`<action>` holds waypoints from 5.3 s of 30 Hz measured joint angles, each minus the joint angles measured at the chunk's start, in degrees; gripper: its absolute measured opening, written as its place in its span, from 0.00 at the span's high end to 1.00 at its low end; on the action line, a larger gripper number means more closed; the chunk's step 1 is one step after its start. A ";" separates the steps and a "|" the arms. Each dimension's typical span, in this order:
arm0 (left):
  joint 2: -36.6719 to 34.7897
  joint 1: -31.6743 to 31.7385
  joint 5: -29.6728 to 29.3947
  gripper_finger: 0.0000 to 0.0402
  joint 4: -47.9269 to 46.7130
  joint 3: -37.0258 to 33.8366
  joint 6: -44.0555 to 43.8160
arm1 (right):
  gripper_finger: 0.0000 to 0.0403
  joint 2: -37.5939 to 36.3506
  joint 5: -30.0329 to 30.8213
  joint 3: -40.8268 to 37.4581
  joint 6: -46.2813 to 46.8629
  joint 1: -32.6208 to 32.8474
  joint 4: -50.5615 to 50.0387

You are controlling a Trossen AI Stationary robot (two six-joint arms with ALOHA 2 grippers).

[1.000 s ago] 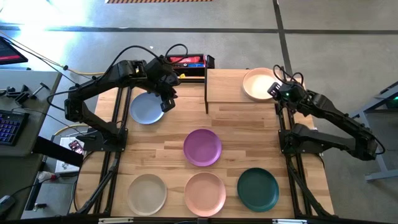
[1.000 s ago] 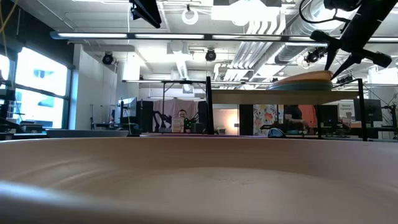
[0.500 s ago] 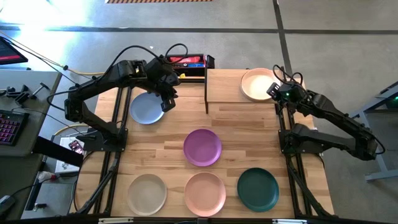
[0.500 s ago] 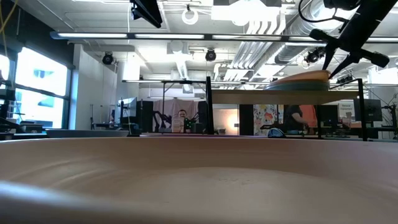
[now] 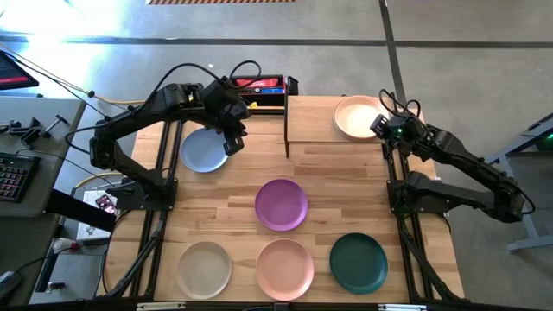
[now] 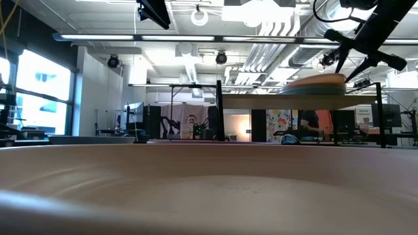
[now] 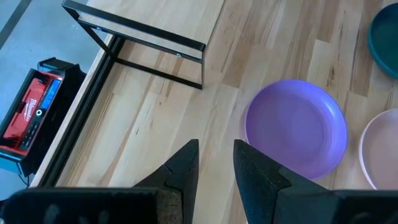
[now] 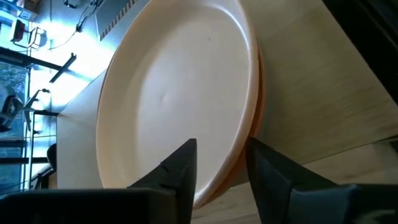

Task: Place and stack plates onto a shelf
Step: Stack the orange plate on top of the brown plate on the shelf, then stack the gray plate on top of the light orange plate on the shelf

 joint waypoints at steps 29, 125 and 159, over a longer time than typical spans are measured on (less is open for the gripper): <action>0.00 5.14 -1.70 0.78 0.00 0.00 -0.97 | 0.60 -5.52 -7.00 0.02 -7.33 0.00 -2.95; 4.83 7.39 -6.14 0.78 6.32 0.00 -2.02 | 0.60 13.93 -18.18 0.02 -16.99 7.50 21.41; 4.81 7.48 -5.60 0.78 -5.50 0.00 -5.03 | 0.60 12.96 -19.17 0.02 -21.99 9.85 25.41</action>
